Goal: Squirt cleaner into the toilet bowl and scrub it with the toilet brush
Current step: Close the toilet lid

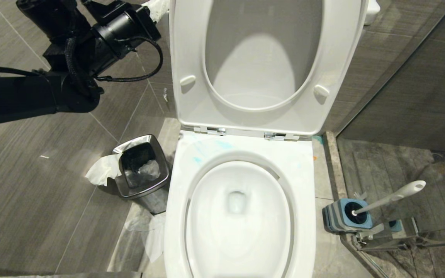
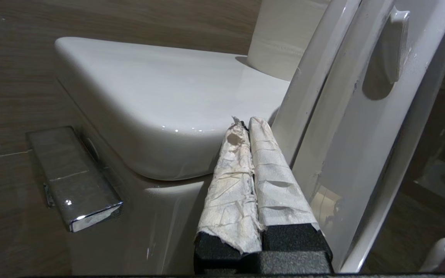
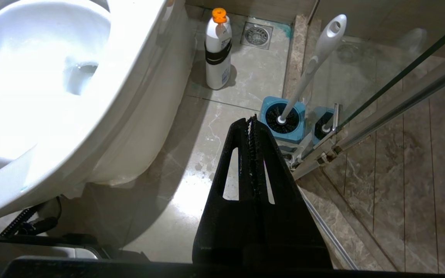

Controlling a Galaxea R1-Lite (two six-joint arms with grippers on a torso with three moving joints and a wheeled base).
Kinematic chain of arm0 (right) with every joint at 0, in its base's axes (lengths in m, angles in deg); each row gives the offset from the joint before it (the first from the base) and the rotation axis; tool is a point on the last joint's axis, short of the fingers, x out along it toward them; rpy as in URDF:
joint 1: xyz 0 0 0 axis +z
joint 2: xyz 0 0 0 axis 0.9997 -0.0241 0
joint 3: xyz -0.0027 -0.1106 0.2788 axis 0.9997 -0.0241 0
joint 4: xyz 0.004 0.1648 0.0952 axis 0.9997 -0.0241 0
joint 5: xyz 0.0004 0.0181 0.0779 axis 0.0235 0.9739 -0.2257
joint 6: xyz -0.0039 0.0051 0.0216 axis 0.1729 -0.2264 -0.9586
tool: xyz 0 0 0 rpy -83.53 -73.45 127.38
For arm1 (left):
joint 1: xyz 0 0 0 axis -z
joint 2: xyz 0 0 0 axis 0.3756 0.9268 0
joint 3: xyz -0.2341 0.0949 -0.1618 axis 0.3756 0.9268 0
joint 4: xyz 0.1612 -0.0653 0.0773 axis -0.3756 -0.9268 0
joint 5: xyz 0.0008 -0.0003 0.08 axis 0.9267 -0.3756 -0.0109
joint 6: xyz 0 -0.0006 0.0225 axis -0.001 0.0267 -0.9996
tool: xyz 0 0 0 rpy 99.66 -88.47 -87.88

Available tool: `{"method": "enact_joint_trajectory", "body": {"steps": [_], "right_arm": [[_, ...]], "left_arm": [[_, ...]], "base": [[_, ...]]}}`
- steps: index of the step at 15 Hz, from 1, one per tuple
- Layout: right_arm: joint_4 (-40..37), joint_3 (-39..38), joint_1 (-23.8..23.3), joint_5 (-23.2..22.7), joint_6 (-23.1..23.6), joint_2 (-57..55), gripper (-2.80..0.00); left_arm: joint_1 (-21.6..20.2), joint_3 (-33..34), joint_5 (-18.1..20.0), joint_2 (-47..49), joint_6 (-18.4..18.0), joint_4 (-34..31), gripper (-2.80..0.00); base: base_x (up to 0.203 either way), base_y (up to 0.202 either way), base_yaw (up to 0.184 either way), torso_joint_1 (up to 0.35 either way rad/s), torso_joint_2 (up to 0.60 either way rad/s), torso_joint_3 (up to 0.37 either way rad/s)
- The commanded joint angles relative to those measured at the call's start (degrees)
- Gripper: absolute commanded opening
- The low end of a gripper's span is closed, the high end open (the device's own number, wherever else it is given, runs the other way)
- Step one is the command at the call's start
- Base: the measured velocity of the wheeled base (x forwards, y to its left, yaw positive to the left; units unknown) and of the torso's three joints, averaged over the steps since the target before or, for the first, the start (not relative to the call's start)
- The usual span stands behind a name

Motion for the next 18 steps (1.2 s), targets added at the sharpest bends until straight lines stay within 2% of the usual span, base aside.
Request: {"method": "enact_joint_trajectory", "body": {"steps": [1,3,6,8,10,11,15,18], "right_arm": [[0.0,0.1,0.0,0.0,0.0,0.0,-2.80],[0.0,0.0,0.0,0.0,0.0,0.0,-2.80],[0.0,0.0,0.0,0.0,0.0,0.0,-2.80],[0.0,0.1,0.0,0.0,0.0,0.0,-2.80],[0.0,0.0,0.0,0.0,0.0,0.0,-2.80],[0.0,0.1,0.0,-0.1,0.0,0.0,-2.80],[0.0,0.1,0.0,0.0,0.0,0.0,-2.80],[0.0,0.0,0.0,0.0,0.0,0.0,-2.80]], "left_arm": [[0.2,0.0,-0.1,0.5,0.1,0.2,-2.80],[0.4,0.0,1.9,0.4,0.4,0.2,-2.80],[0.4,0.2,7.8,-0.2,1.8,0.2,-2.80],[0.3,0.3,11.8,-0.9,5.9,1.0,-2.80],[0.2,0.3,14.2,-1.1,10.3,4.4,-2.80],[0.1,0.3,14.6,-1.1,11.6,5.7,-2.80],[-0.2,1.2,14.7,-2.2,12.0,6.3,-2.80],[-0.5,5.8,14.8,-6.3,13.9,6.3,-2.80]], "base": [[0.000,0.000,0.000,0.000,0.00,0.000],[0.000,0.000,0.000,0.000,0.00,0.000],[0.000,0.000,0.000,0.000,0.00,0.000],[0.000,0.000,0.000,0.000,0.00,0.000],[0.000,0.000,0.000,0.000,0.00,0.000],[0.000,0.000,0.000,0.000,0.00,0.000],[0.000,0.000,0.000,0.000,0.00,0.000],[0.000,0.000,0.000,0.000,0.00,0.000]]}}
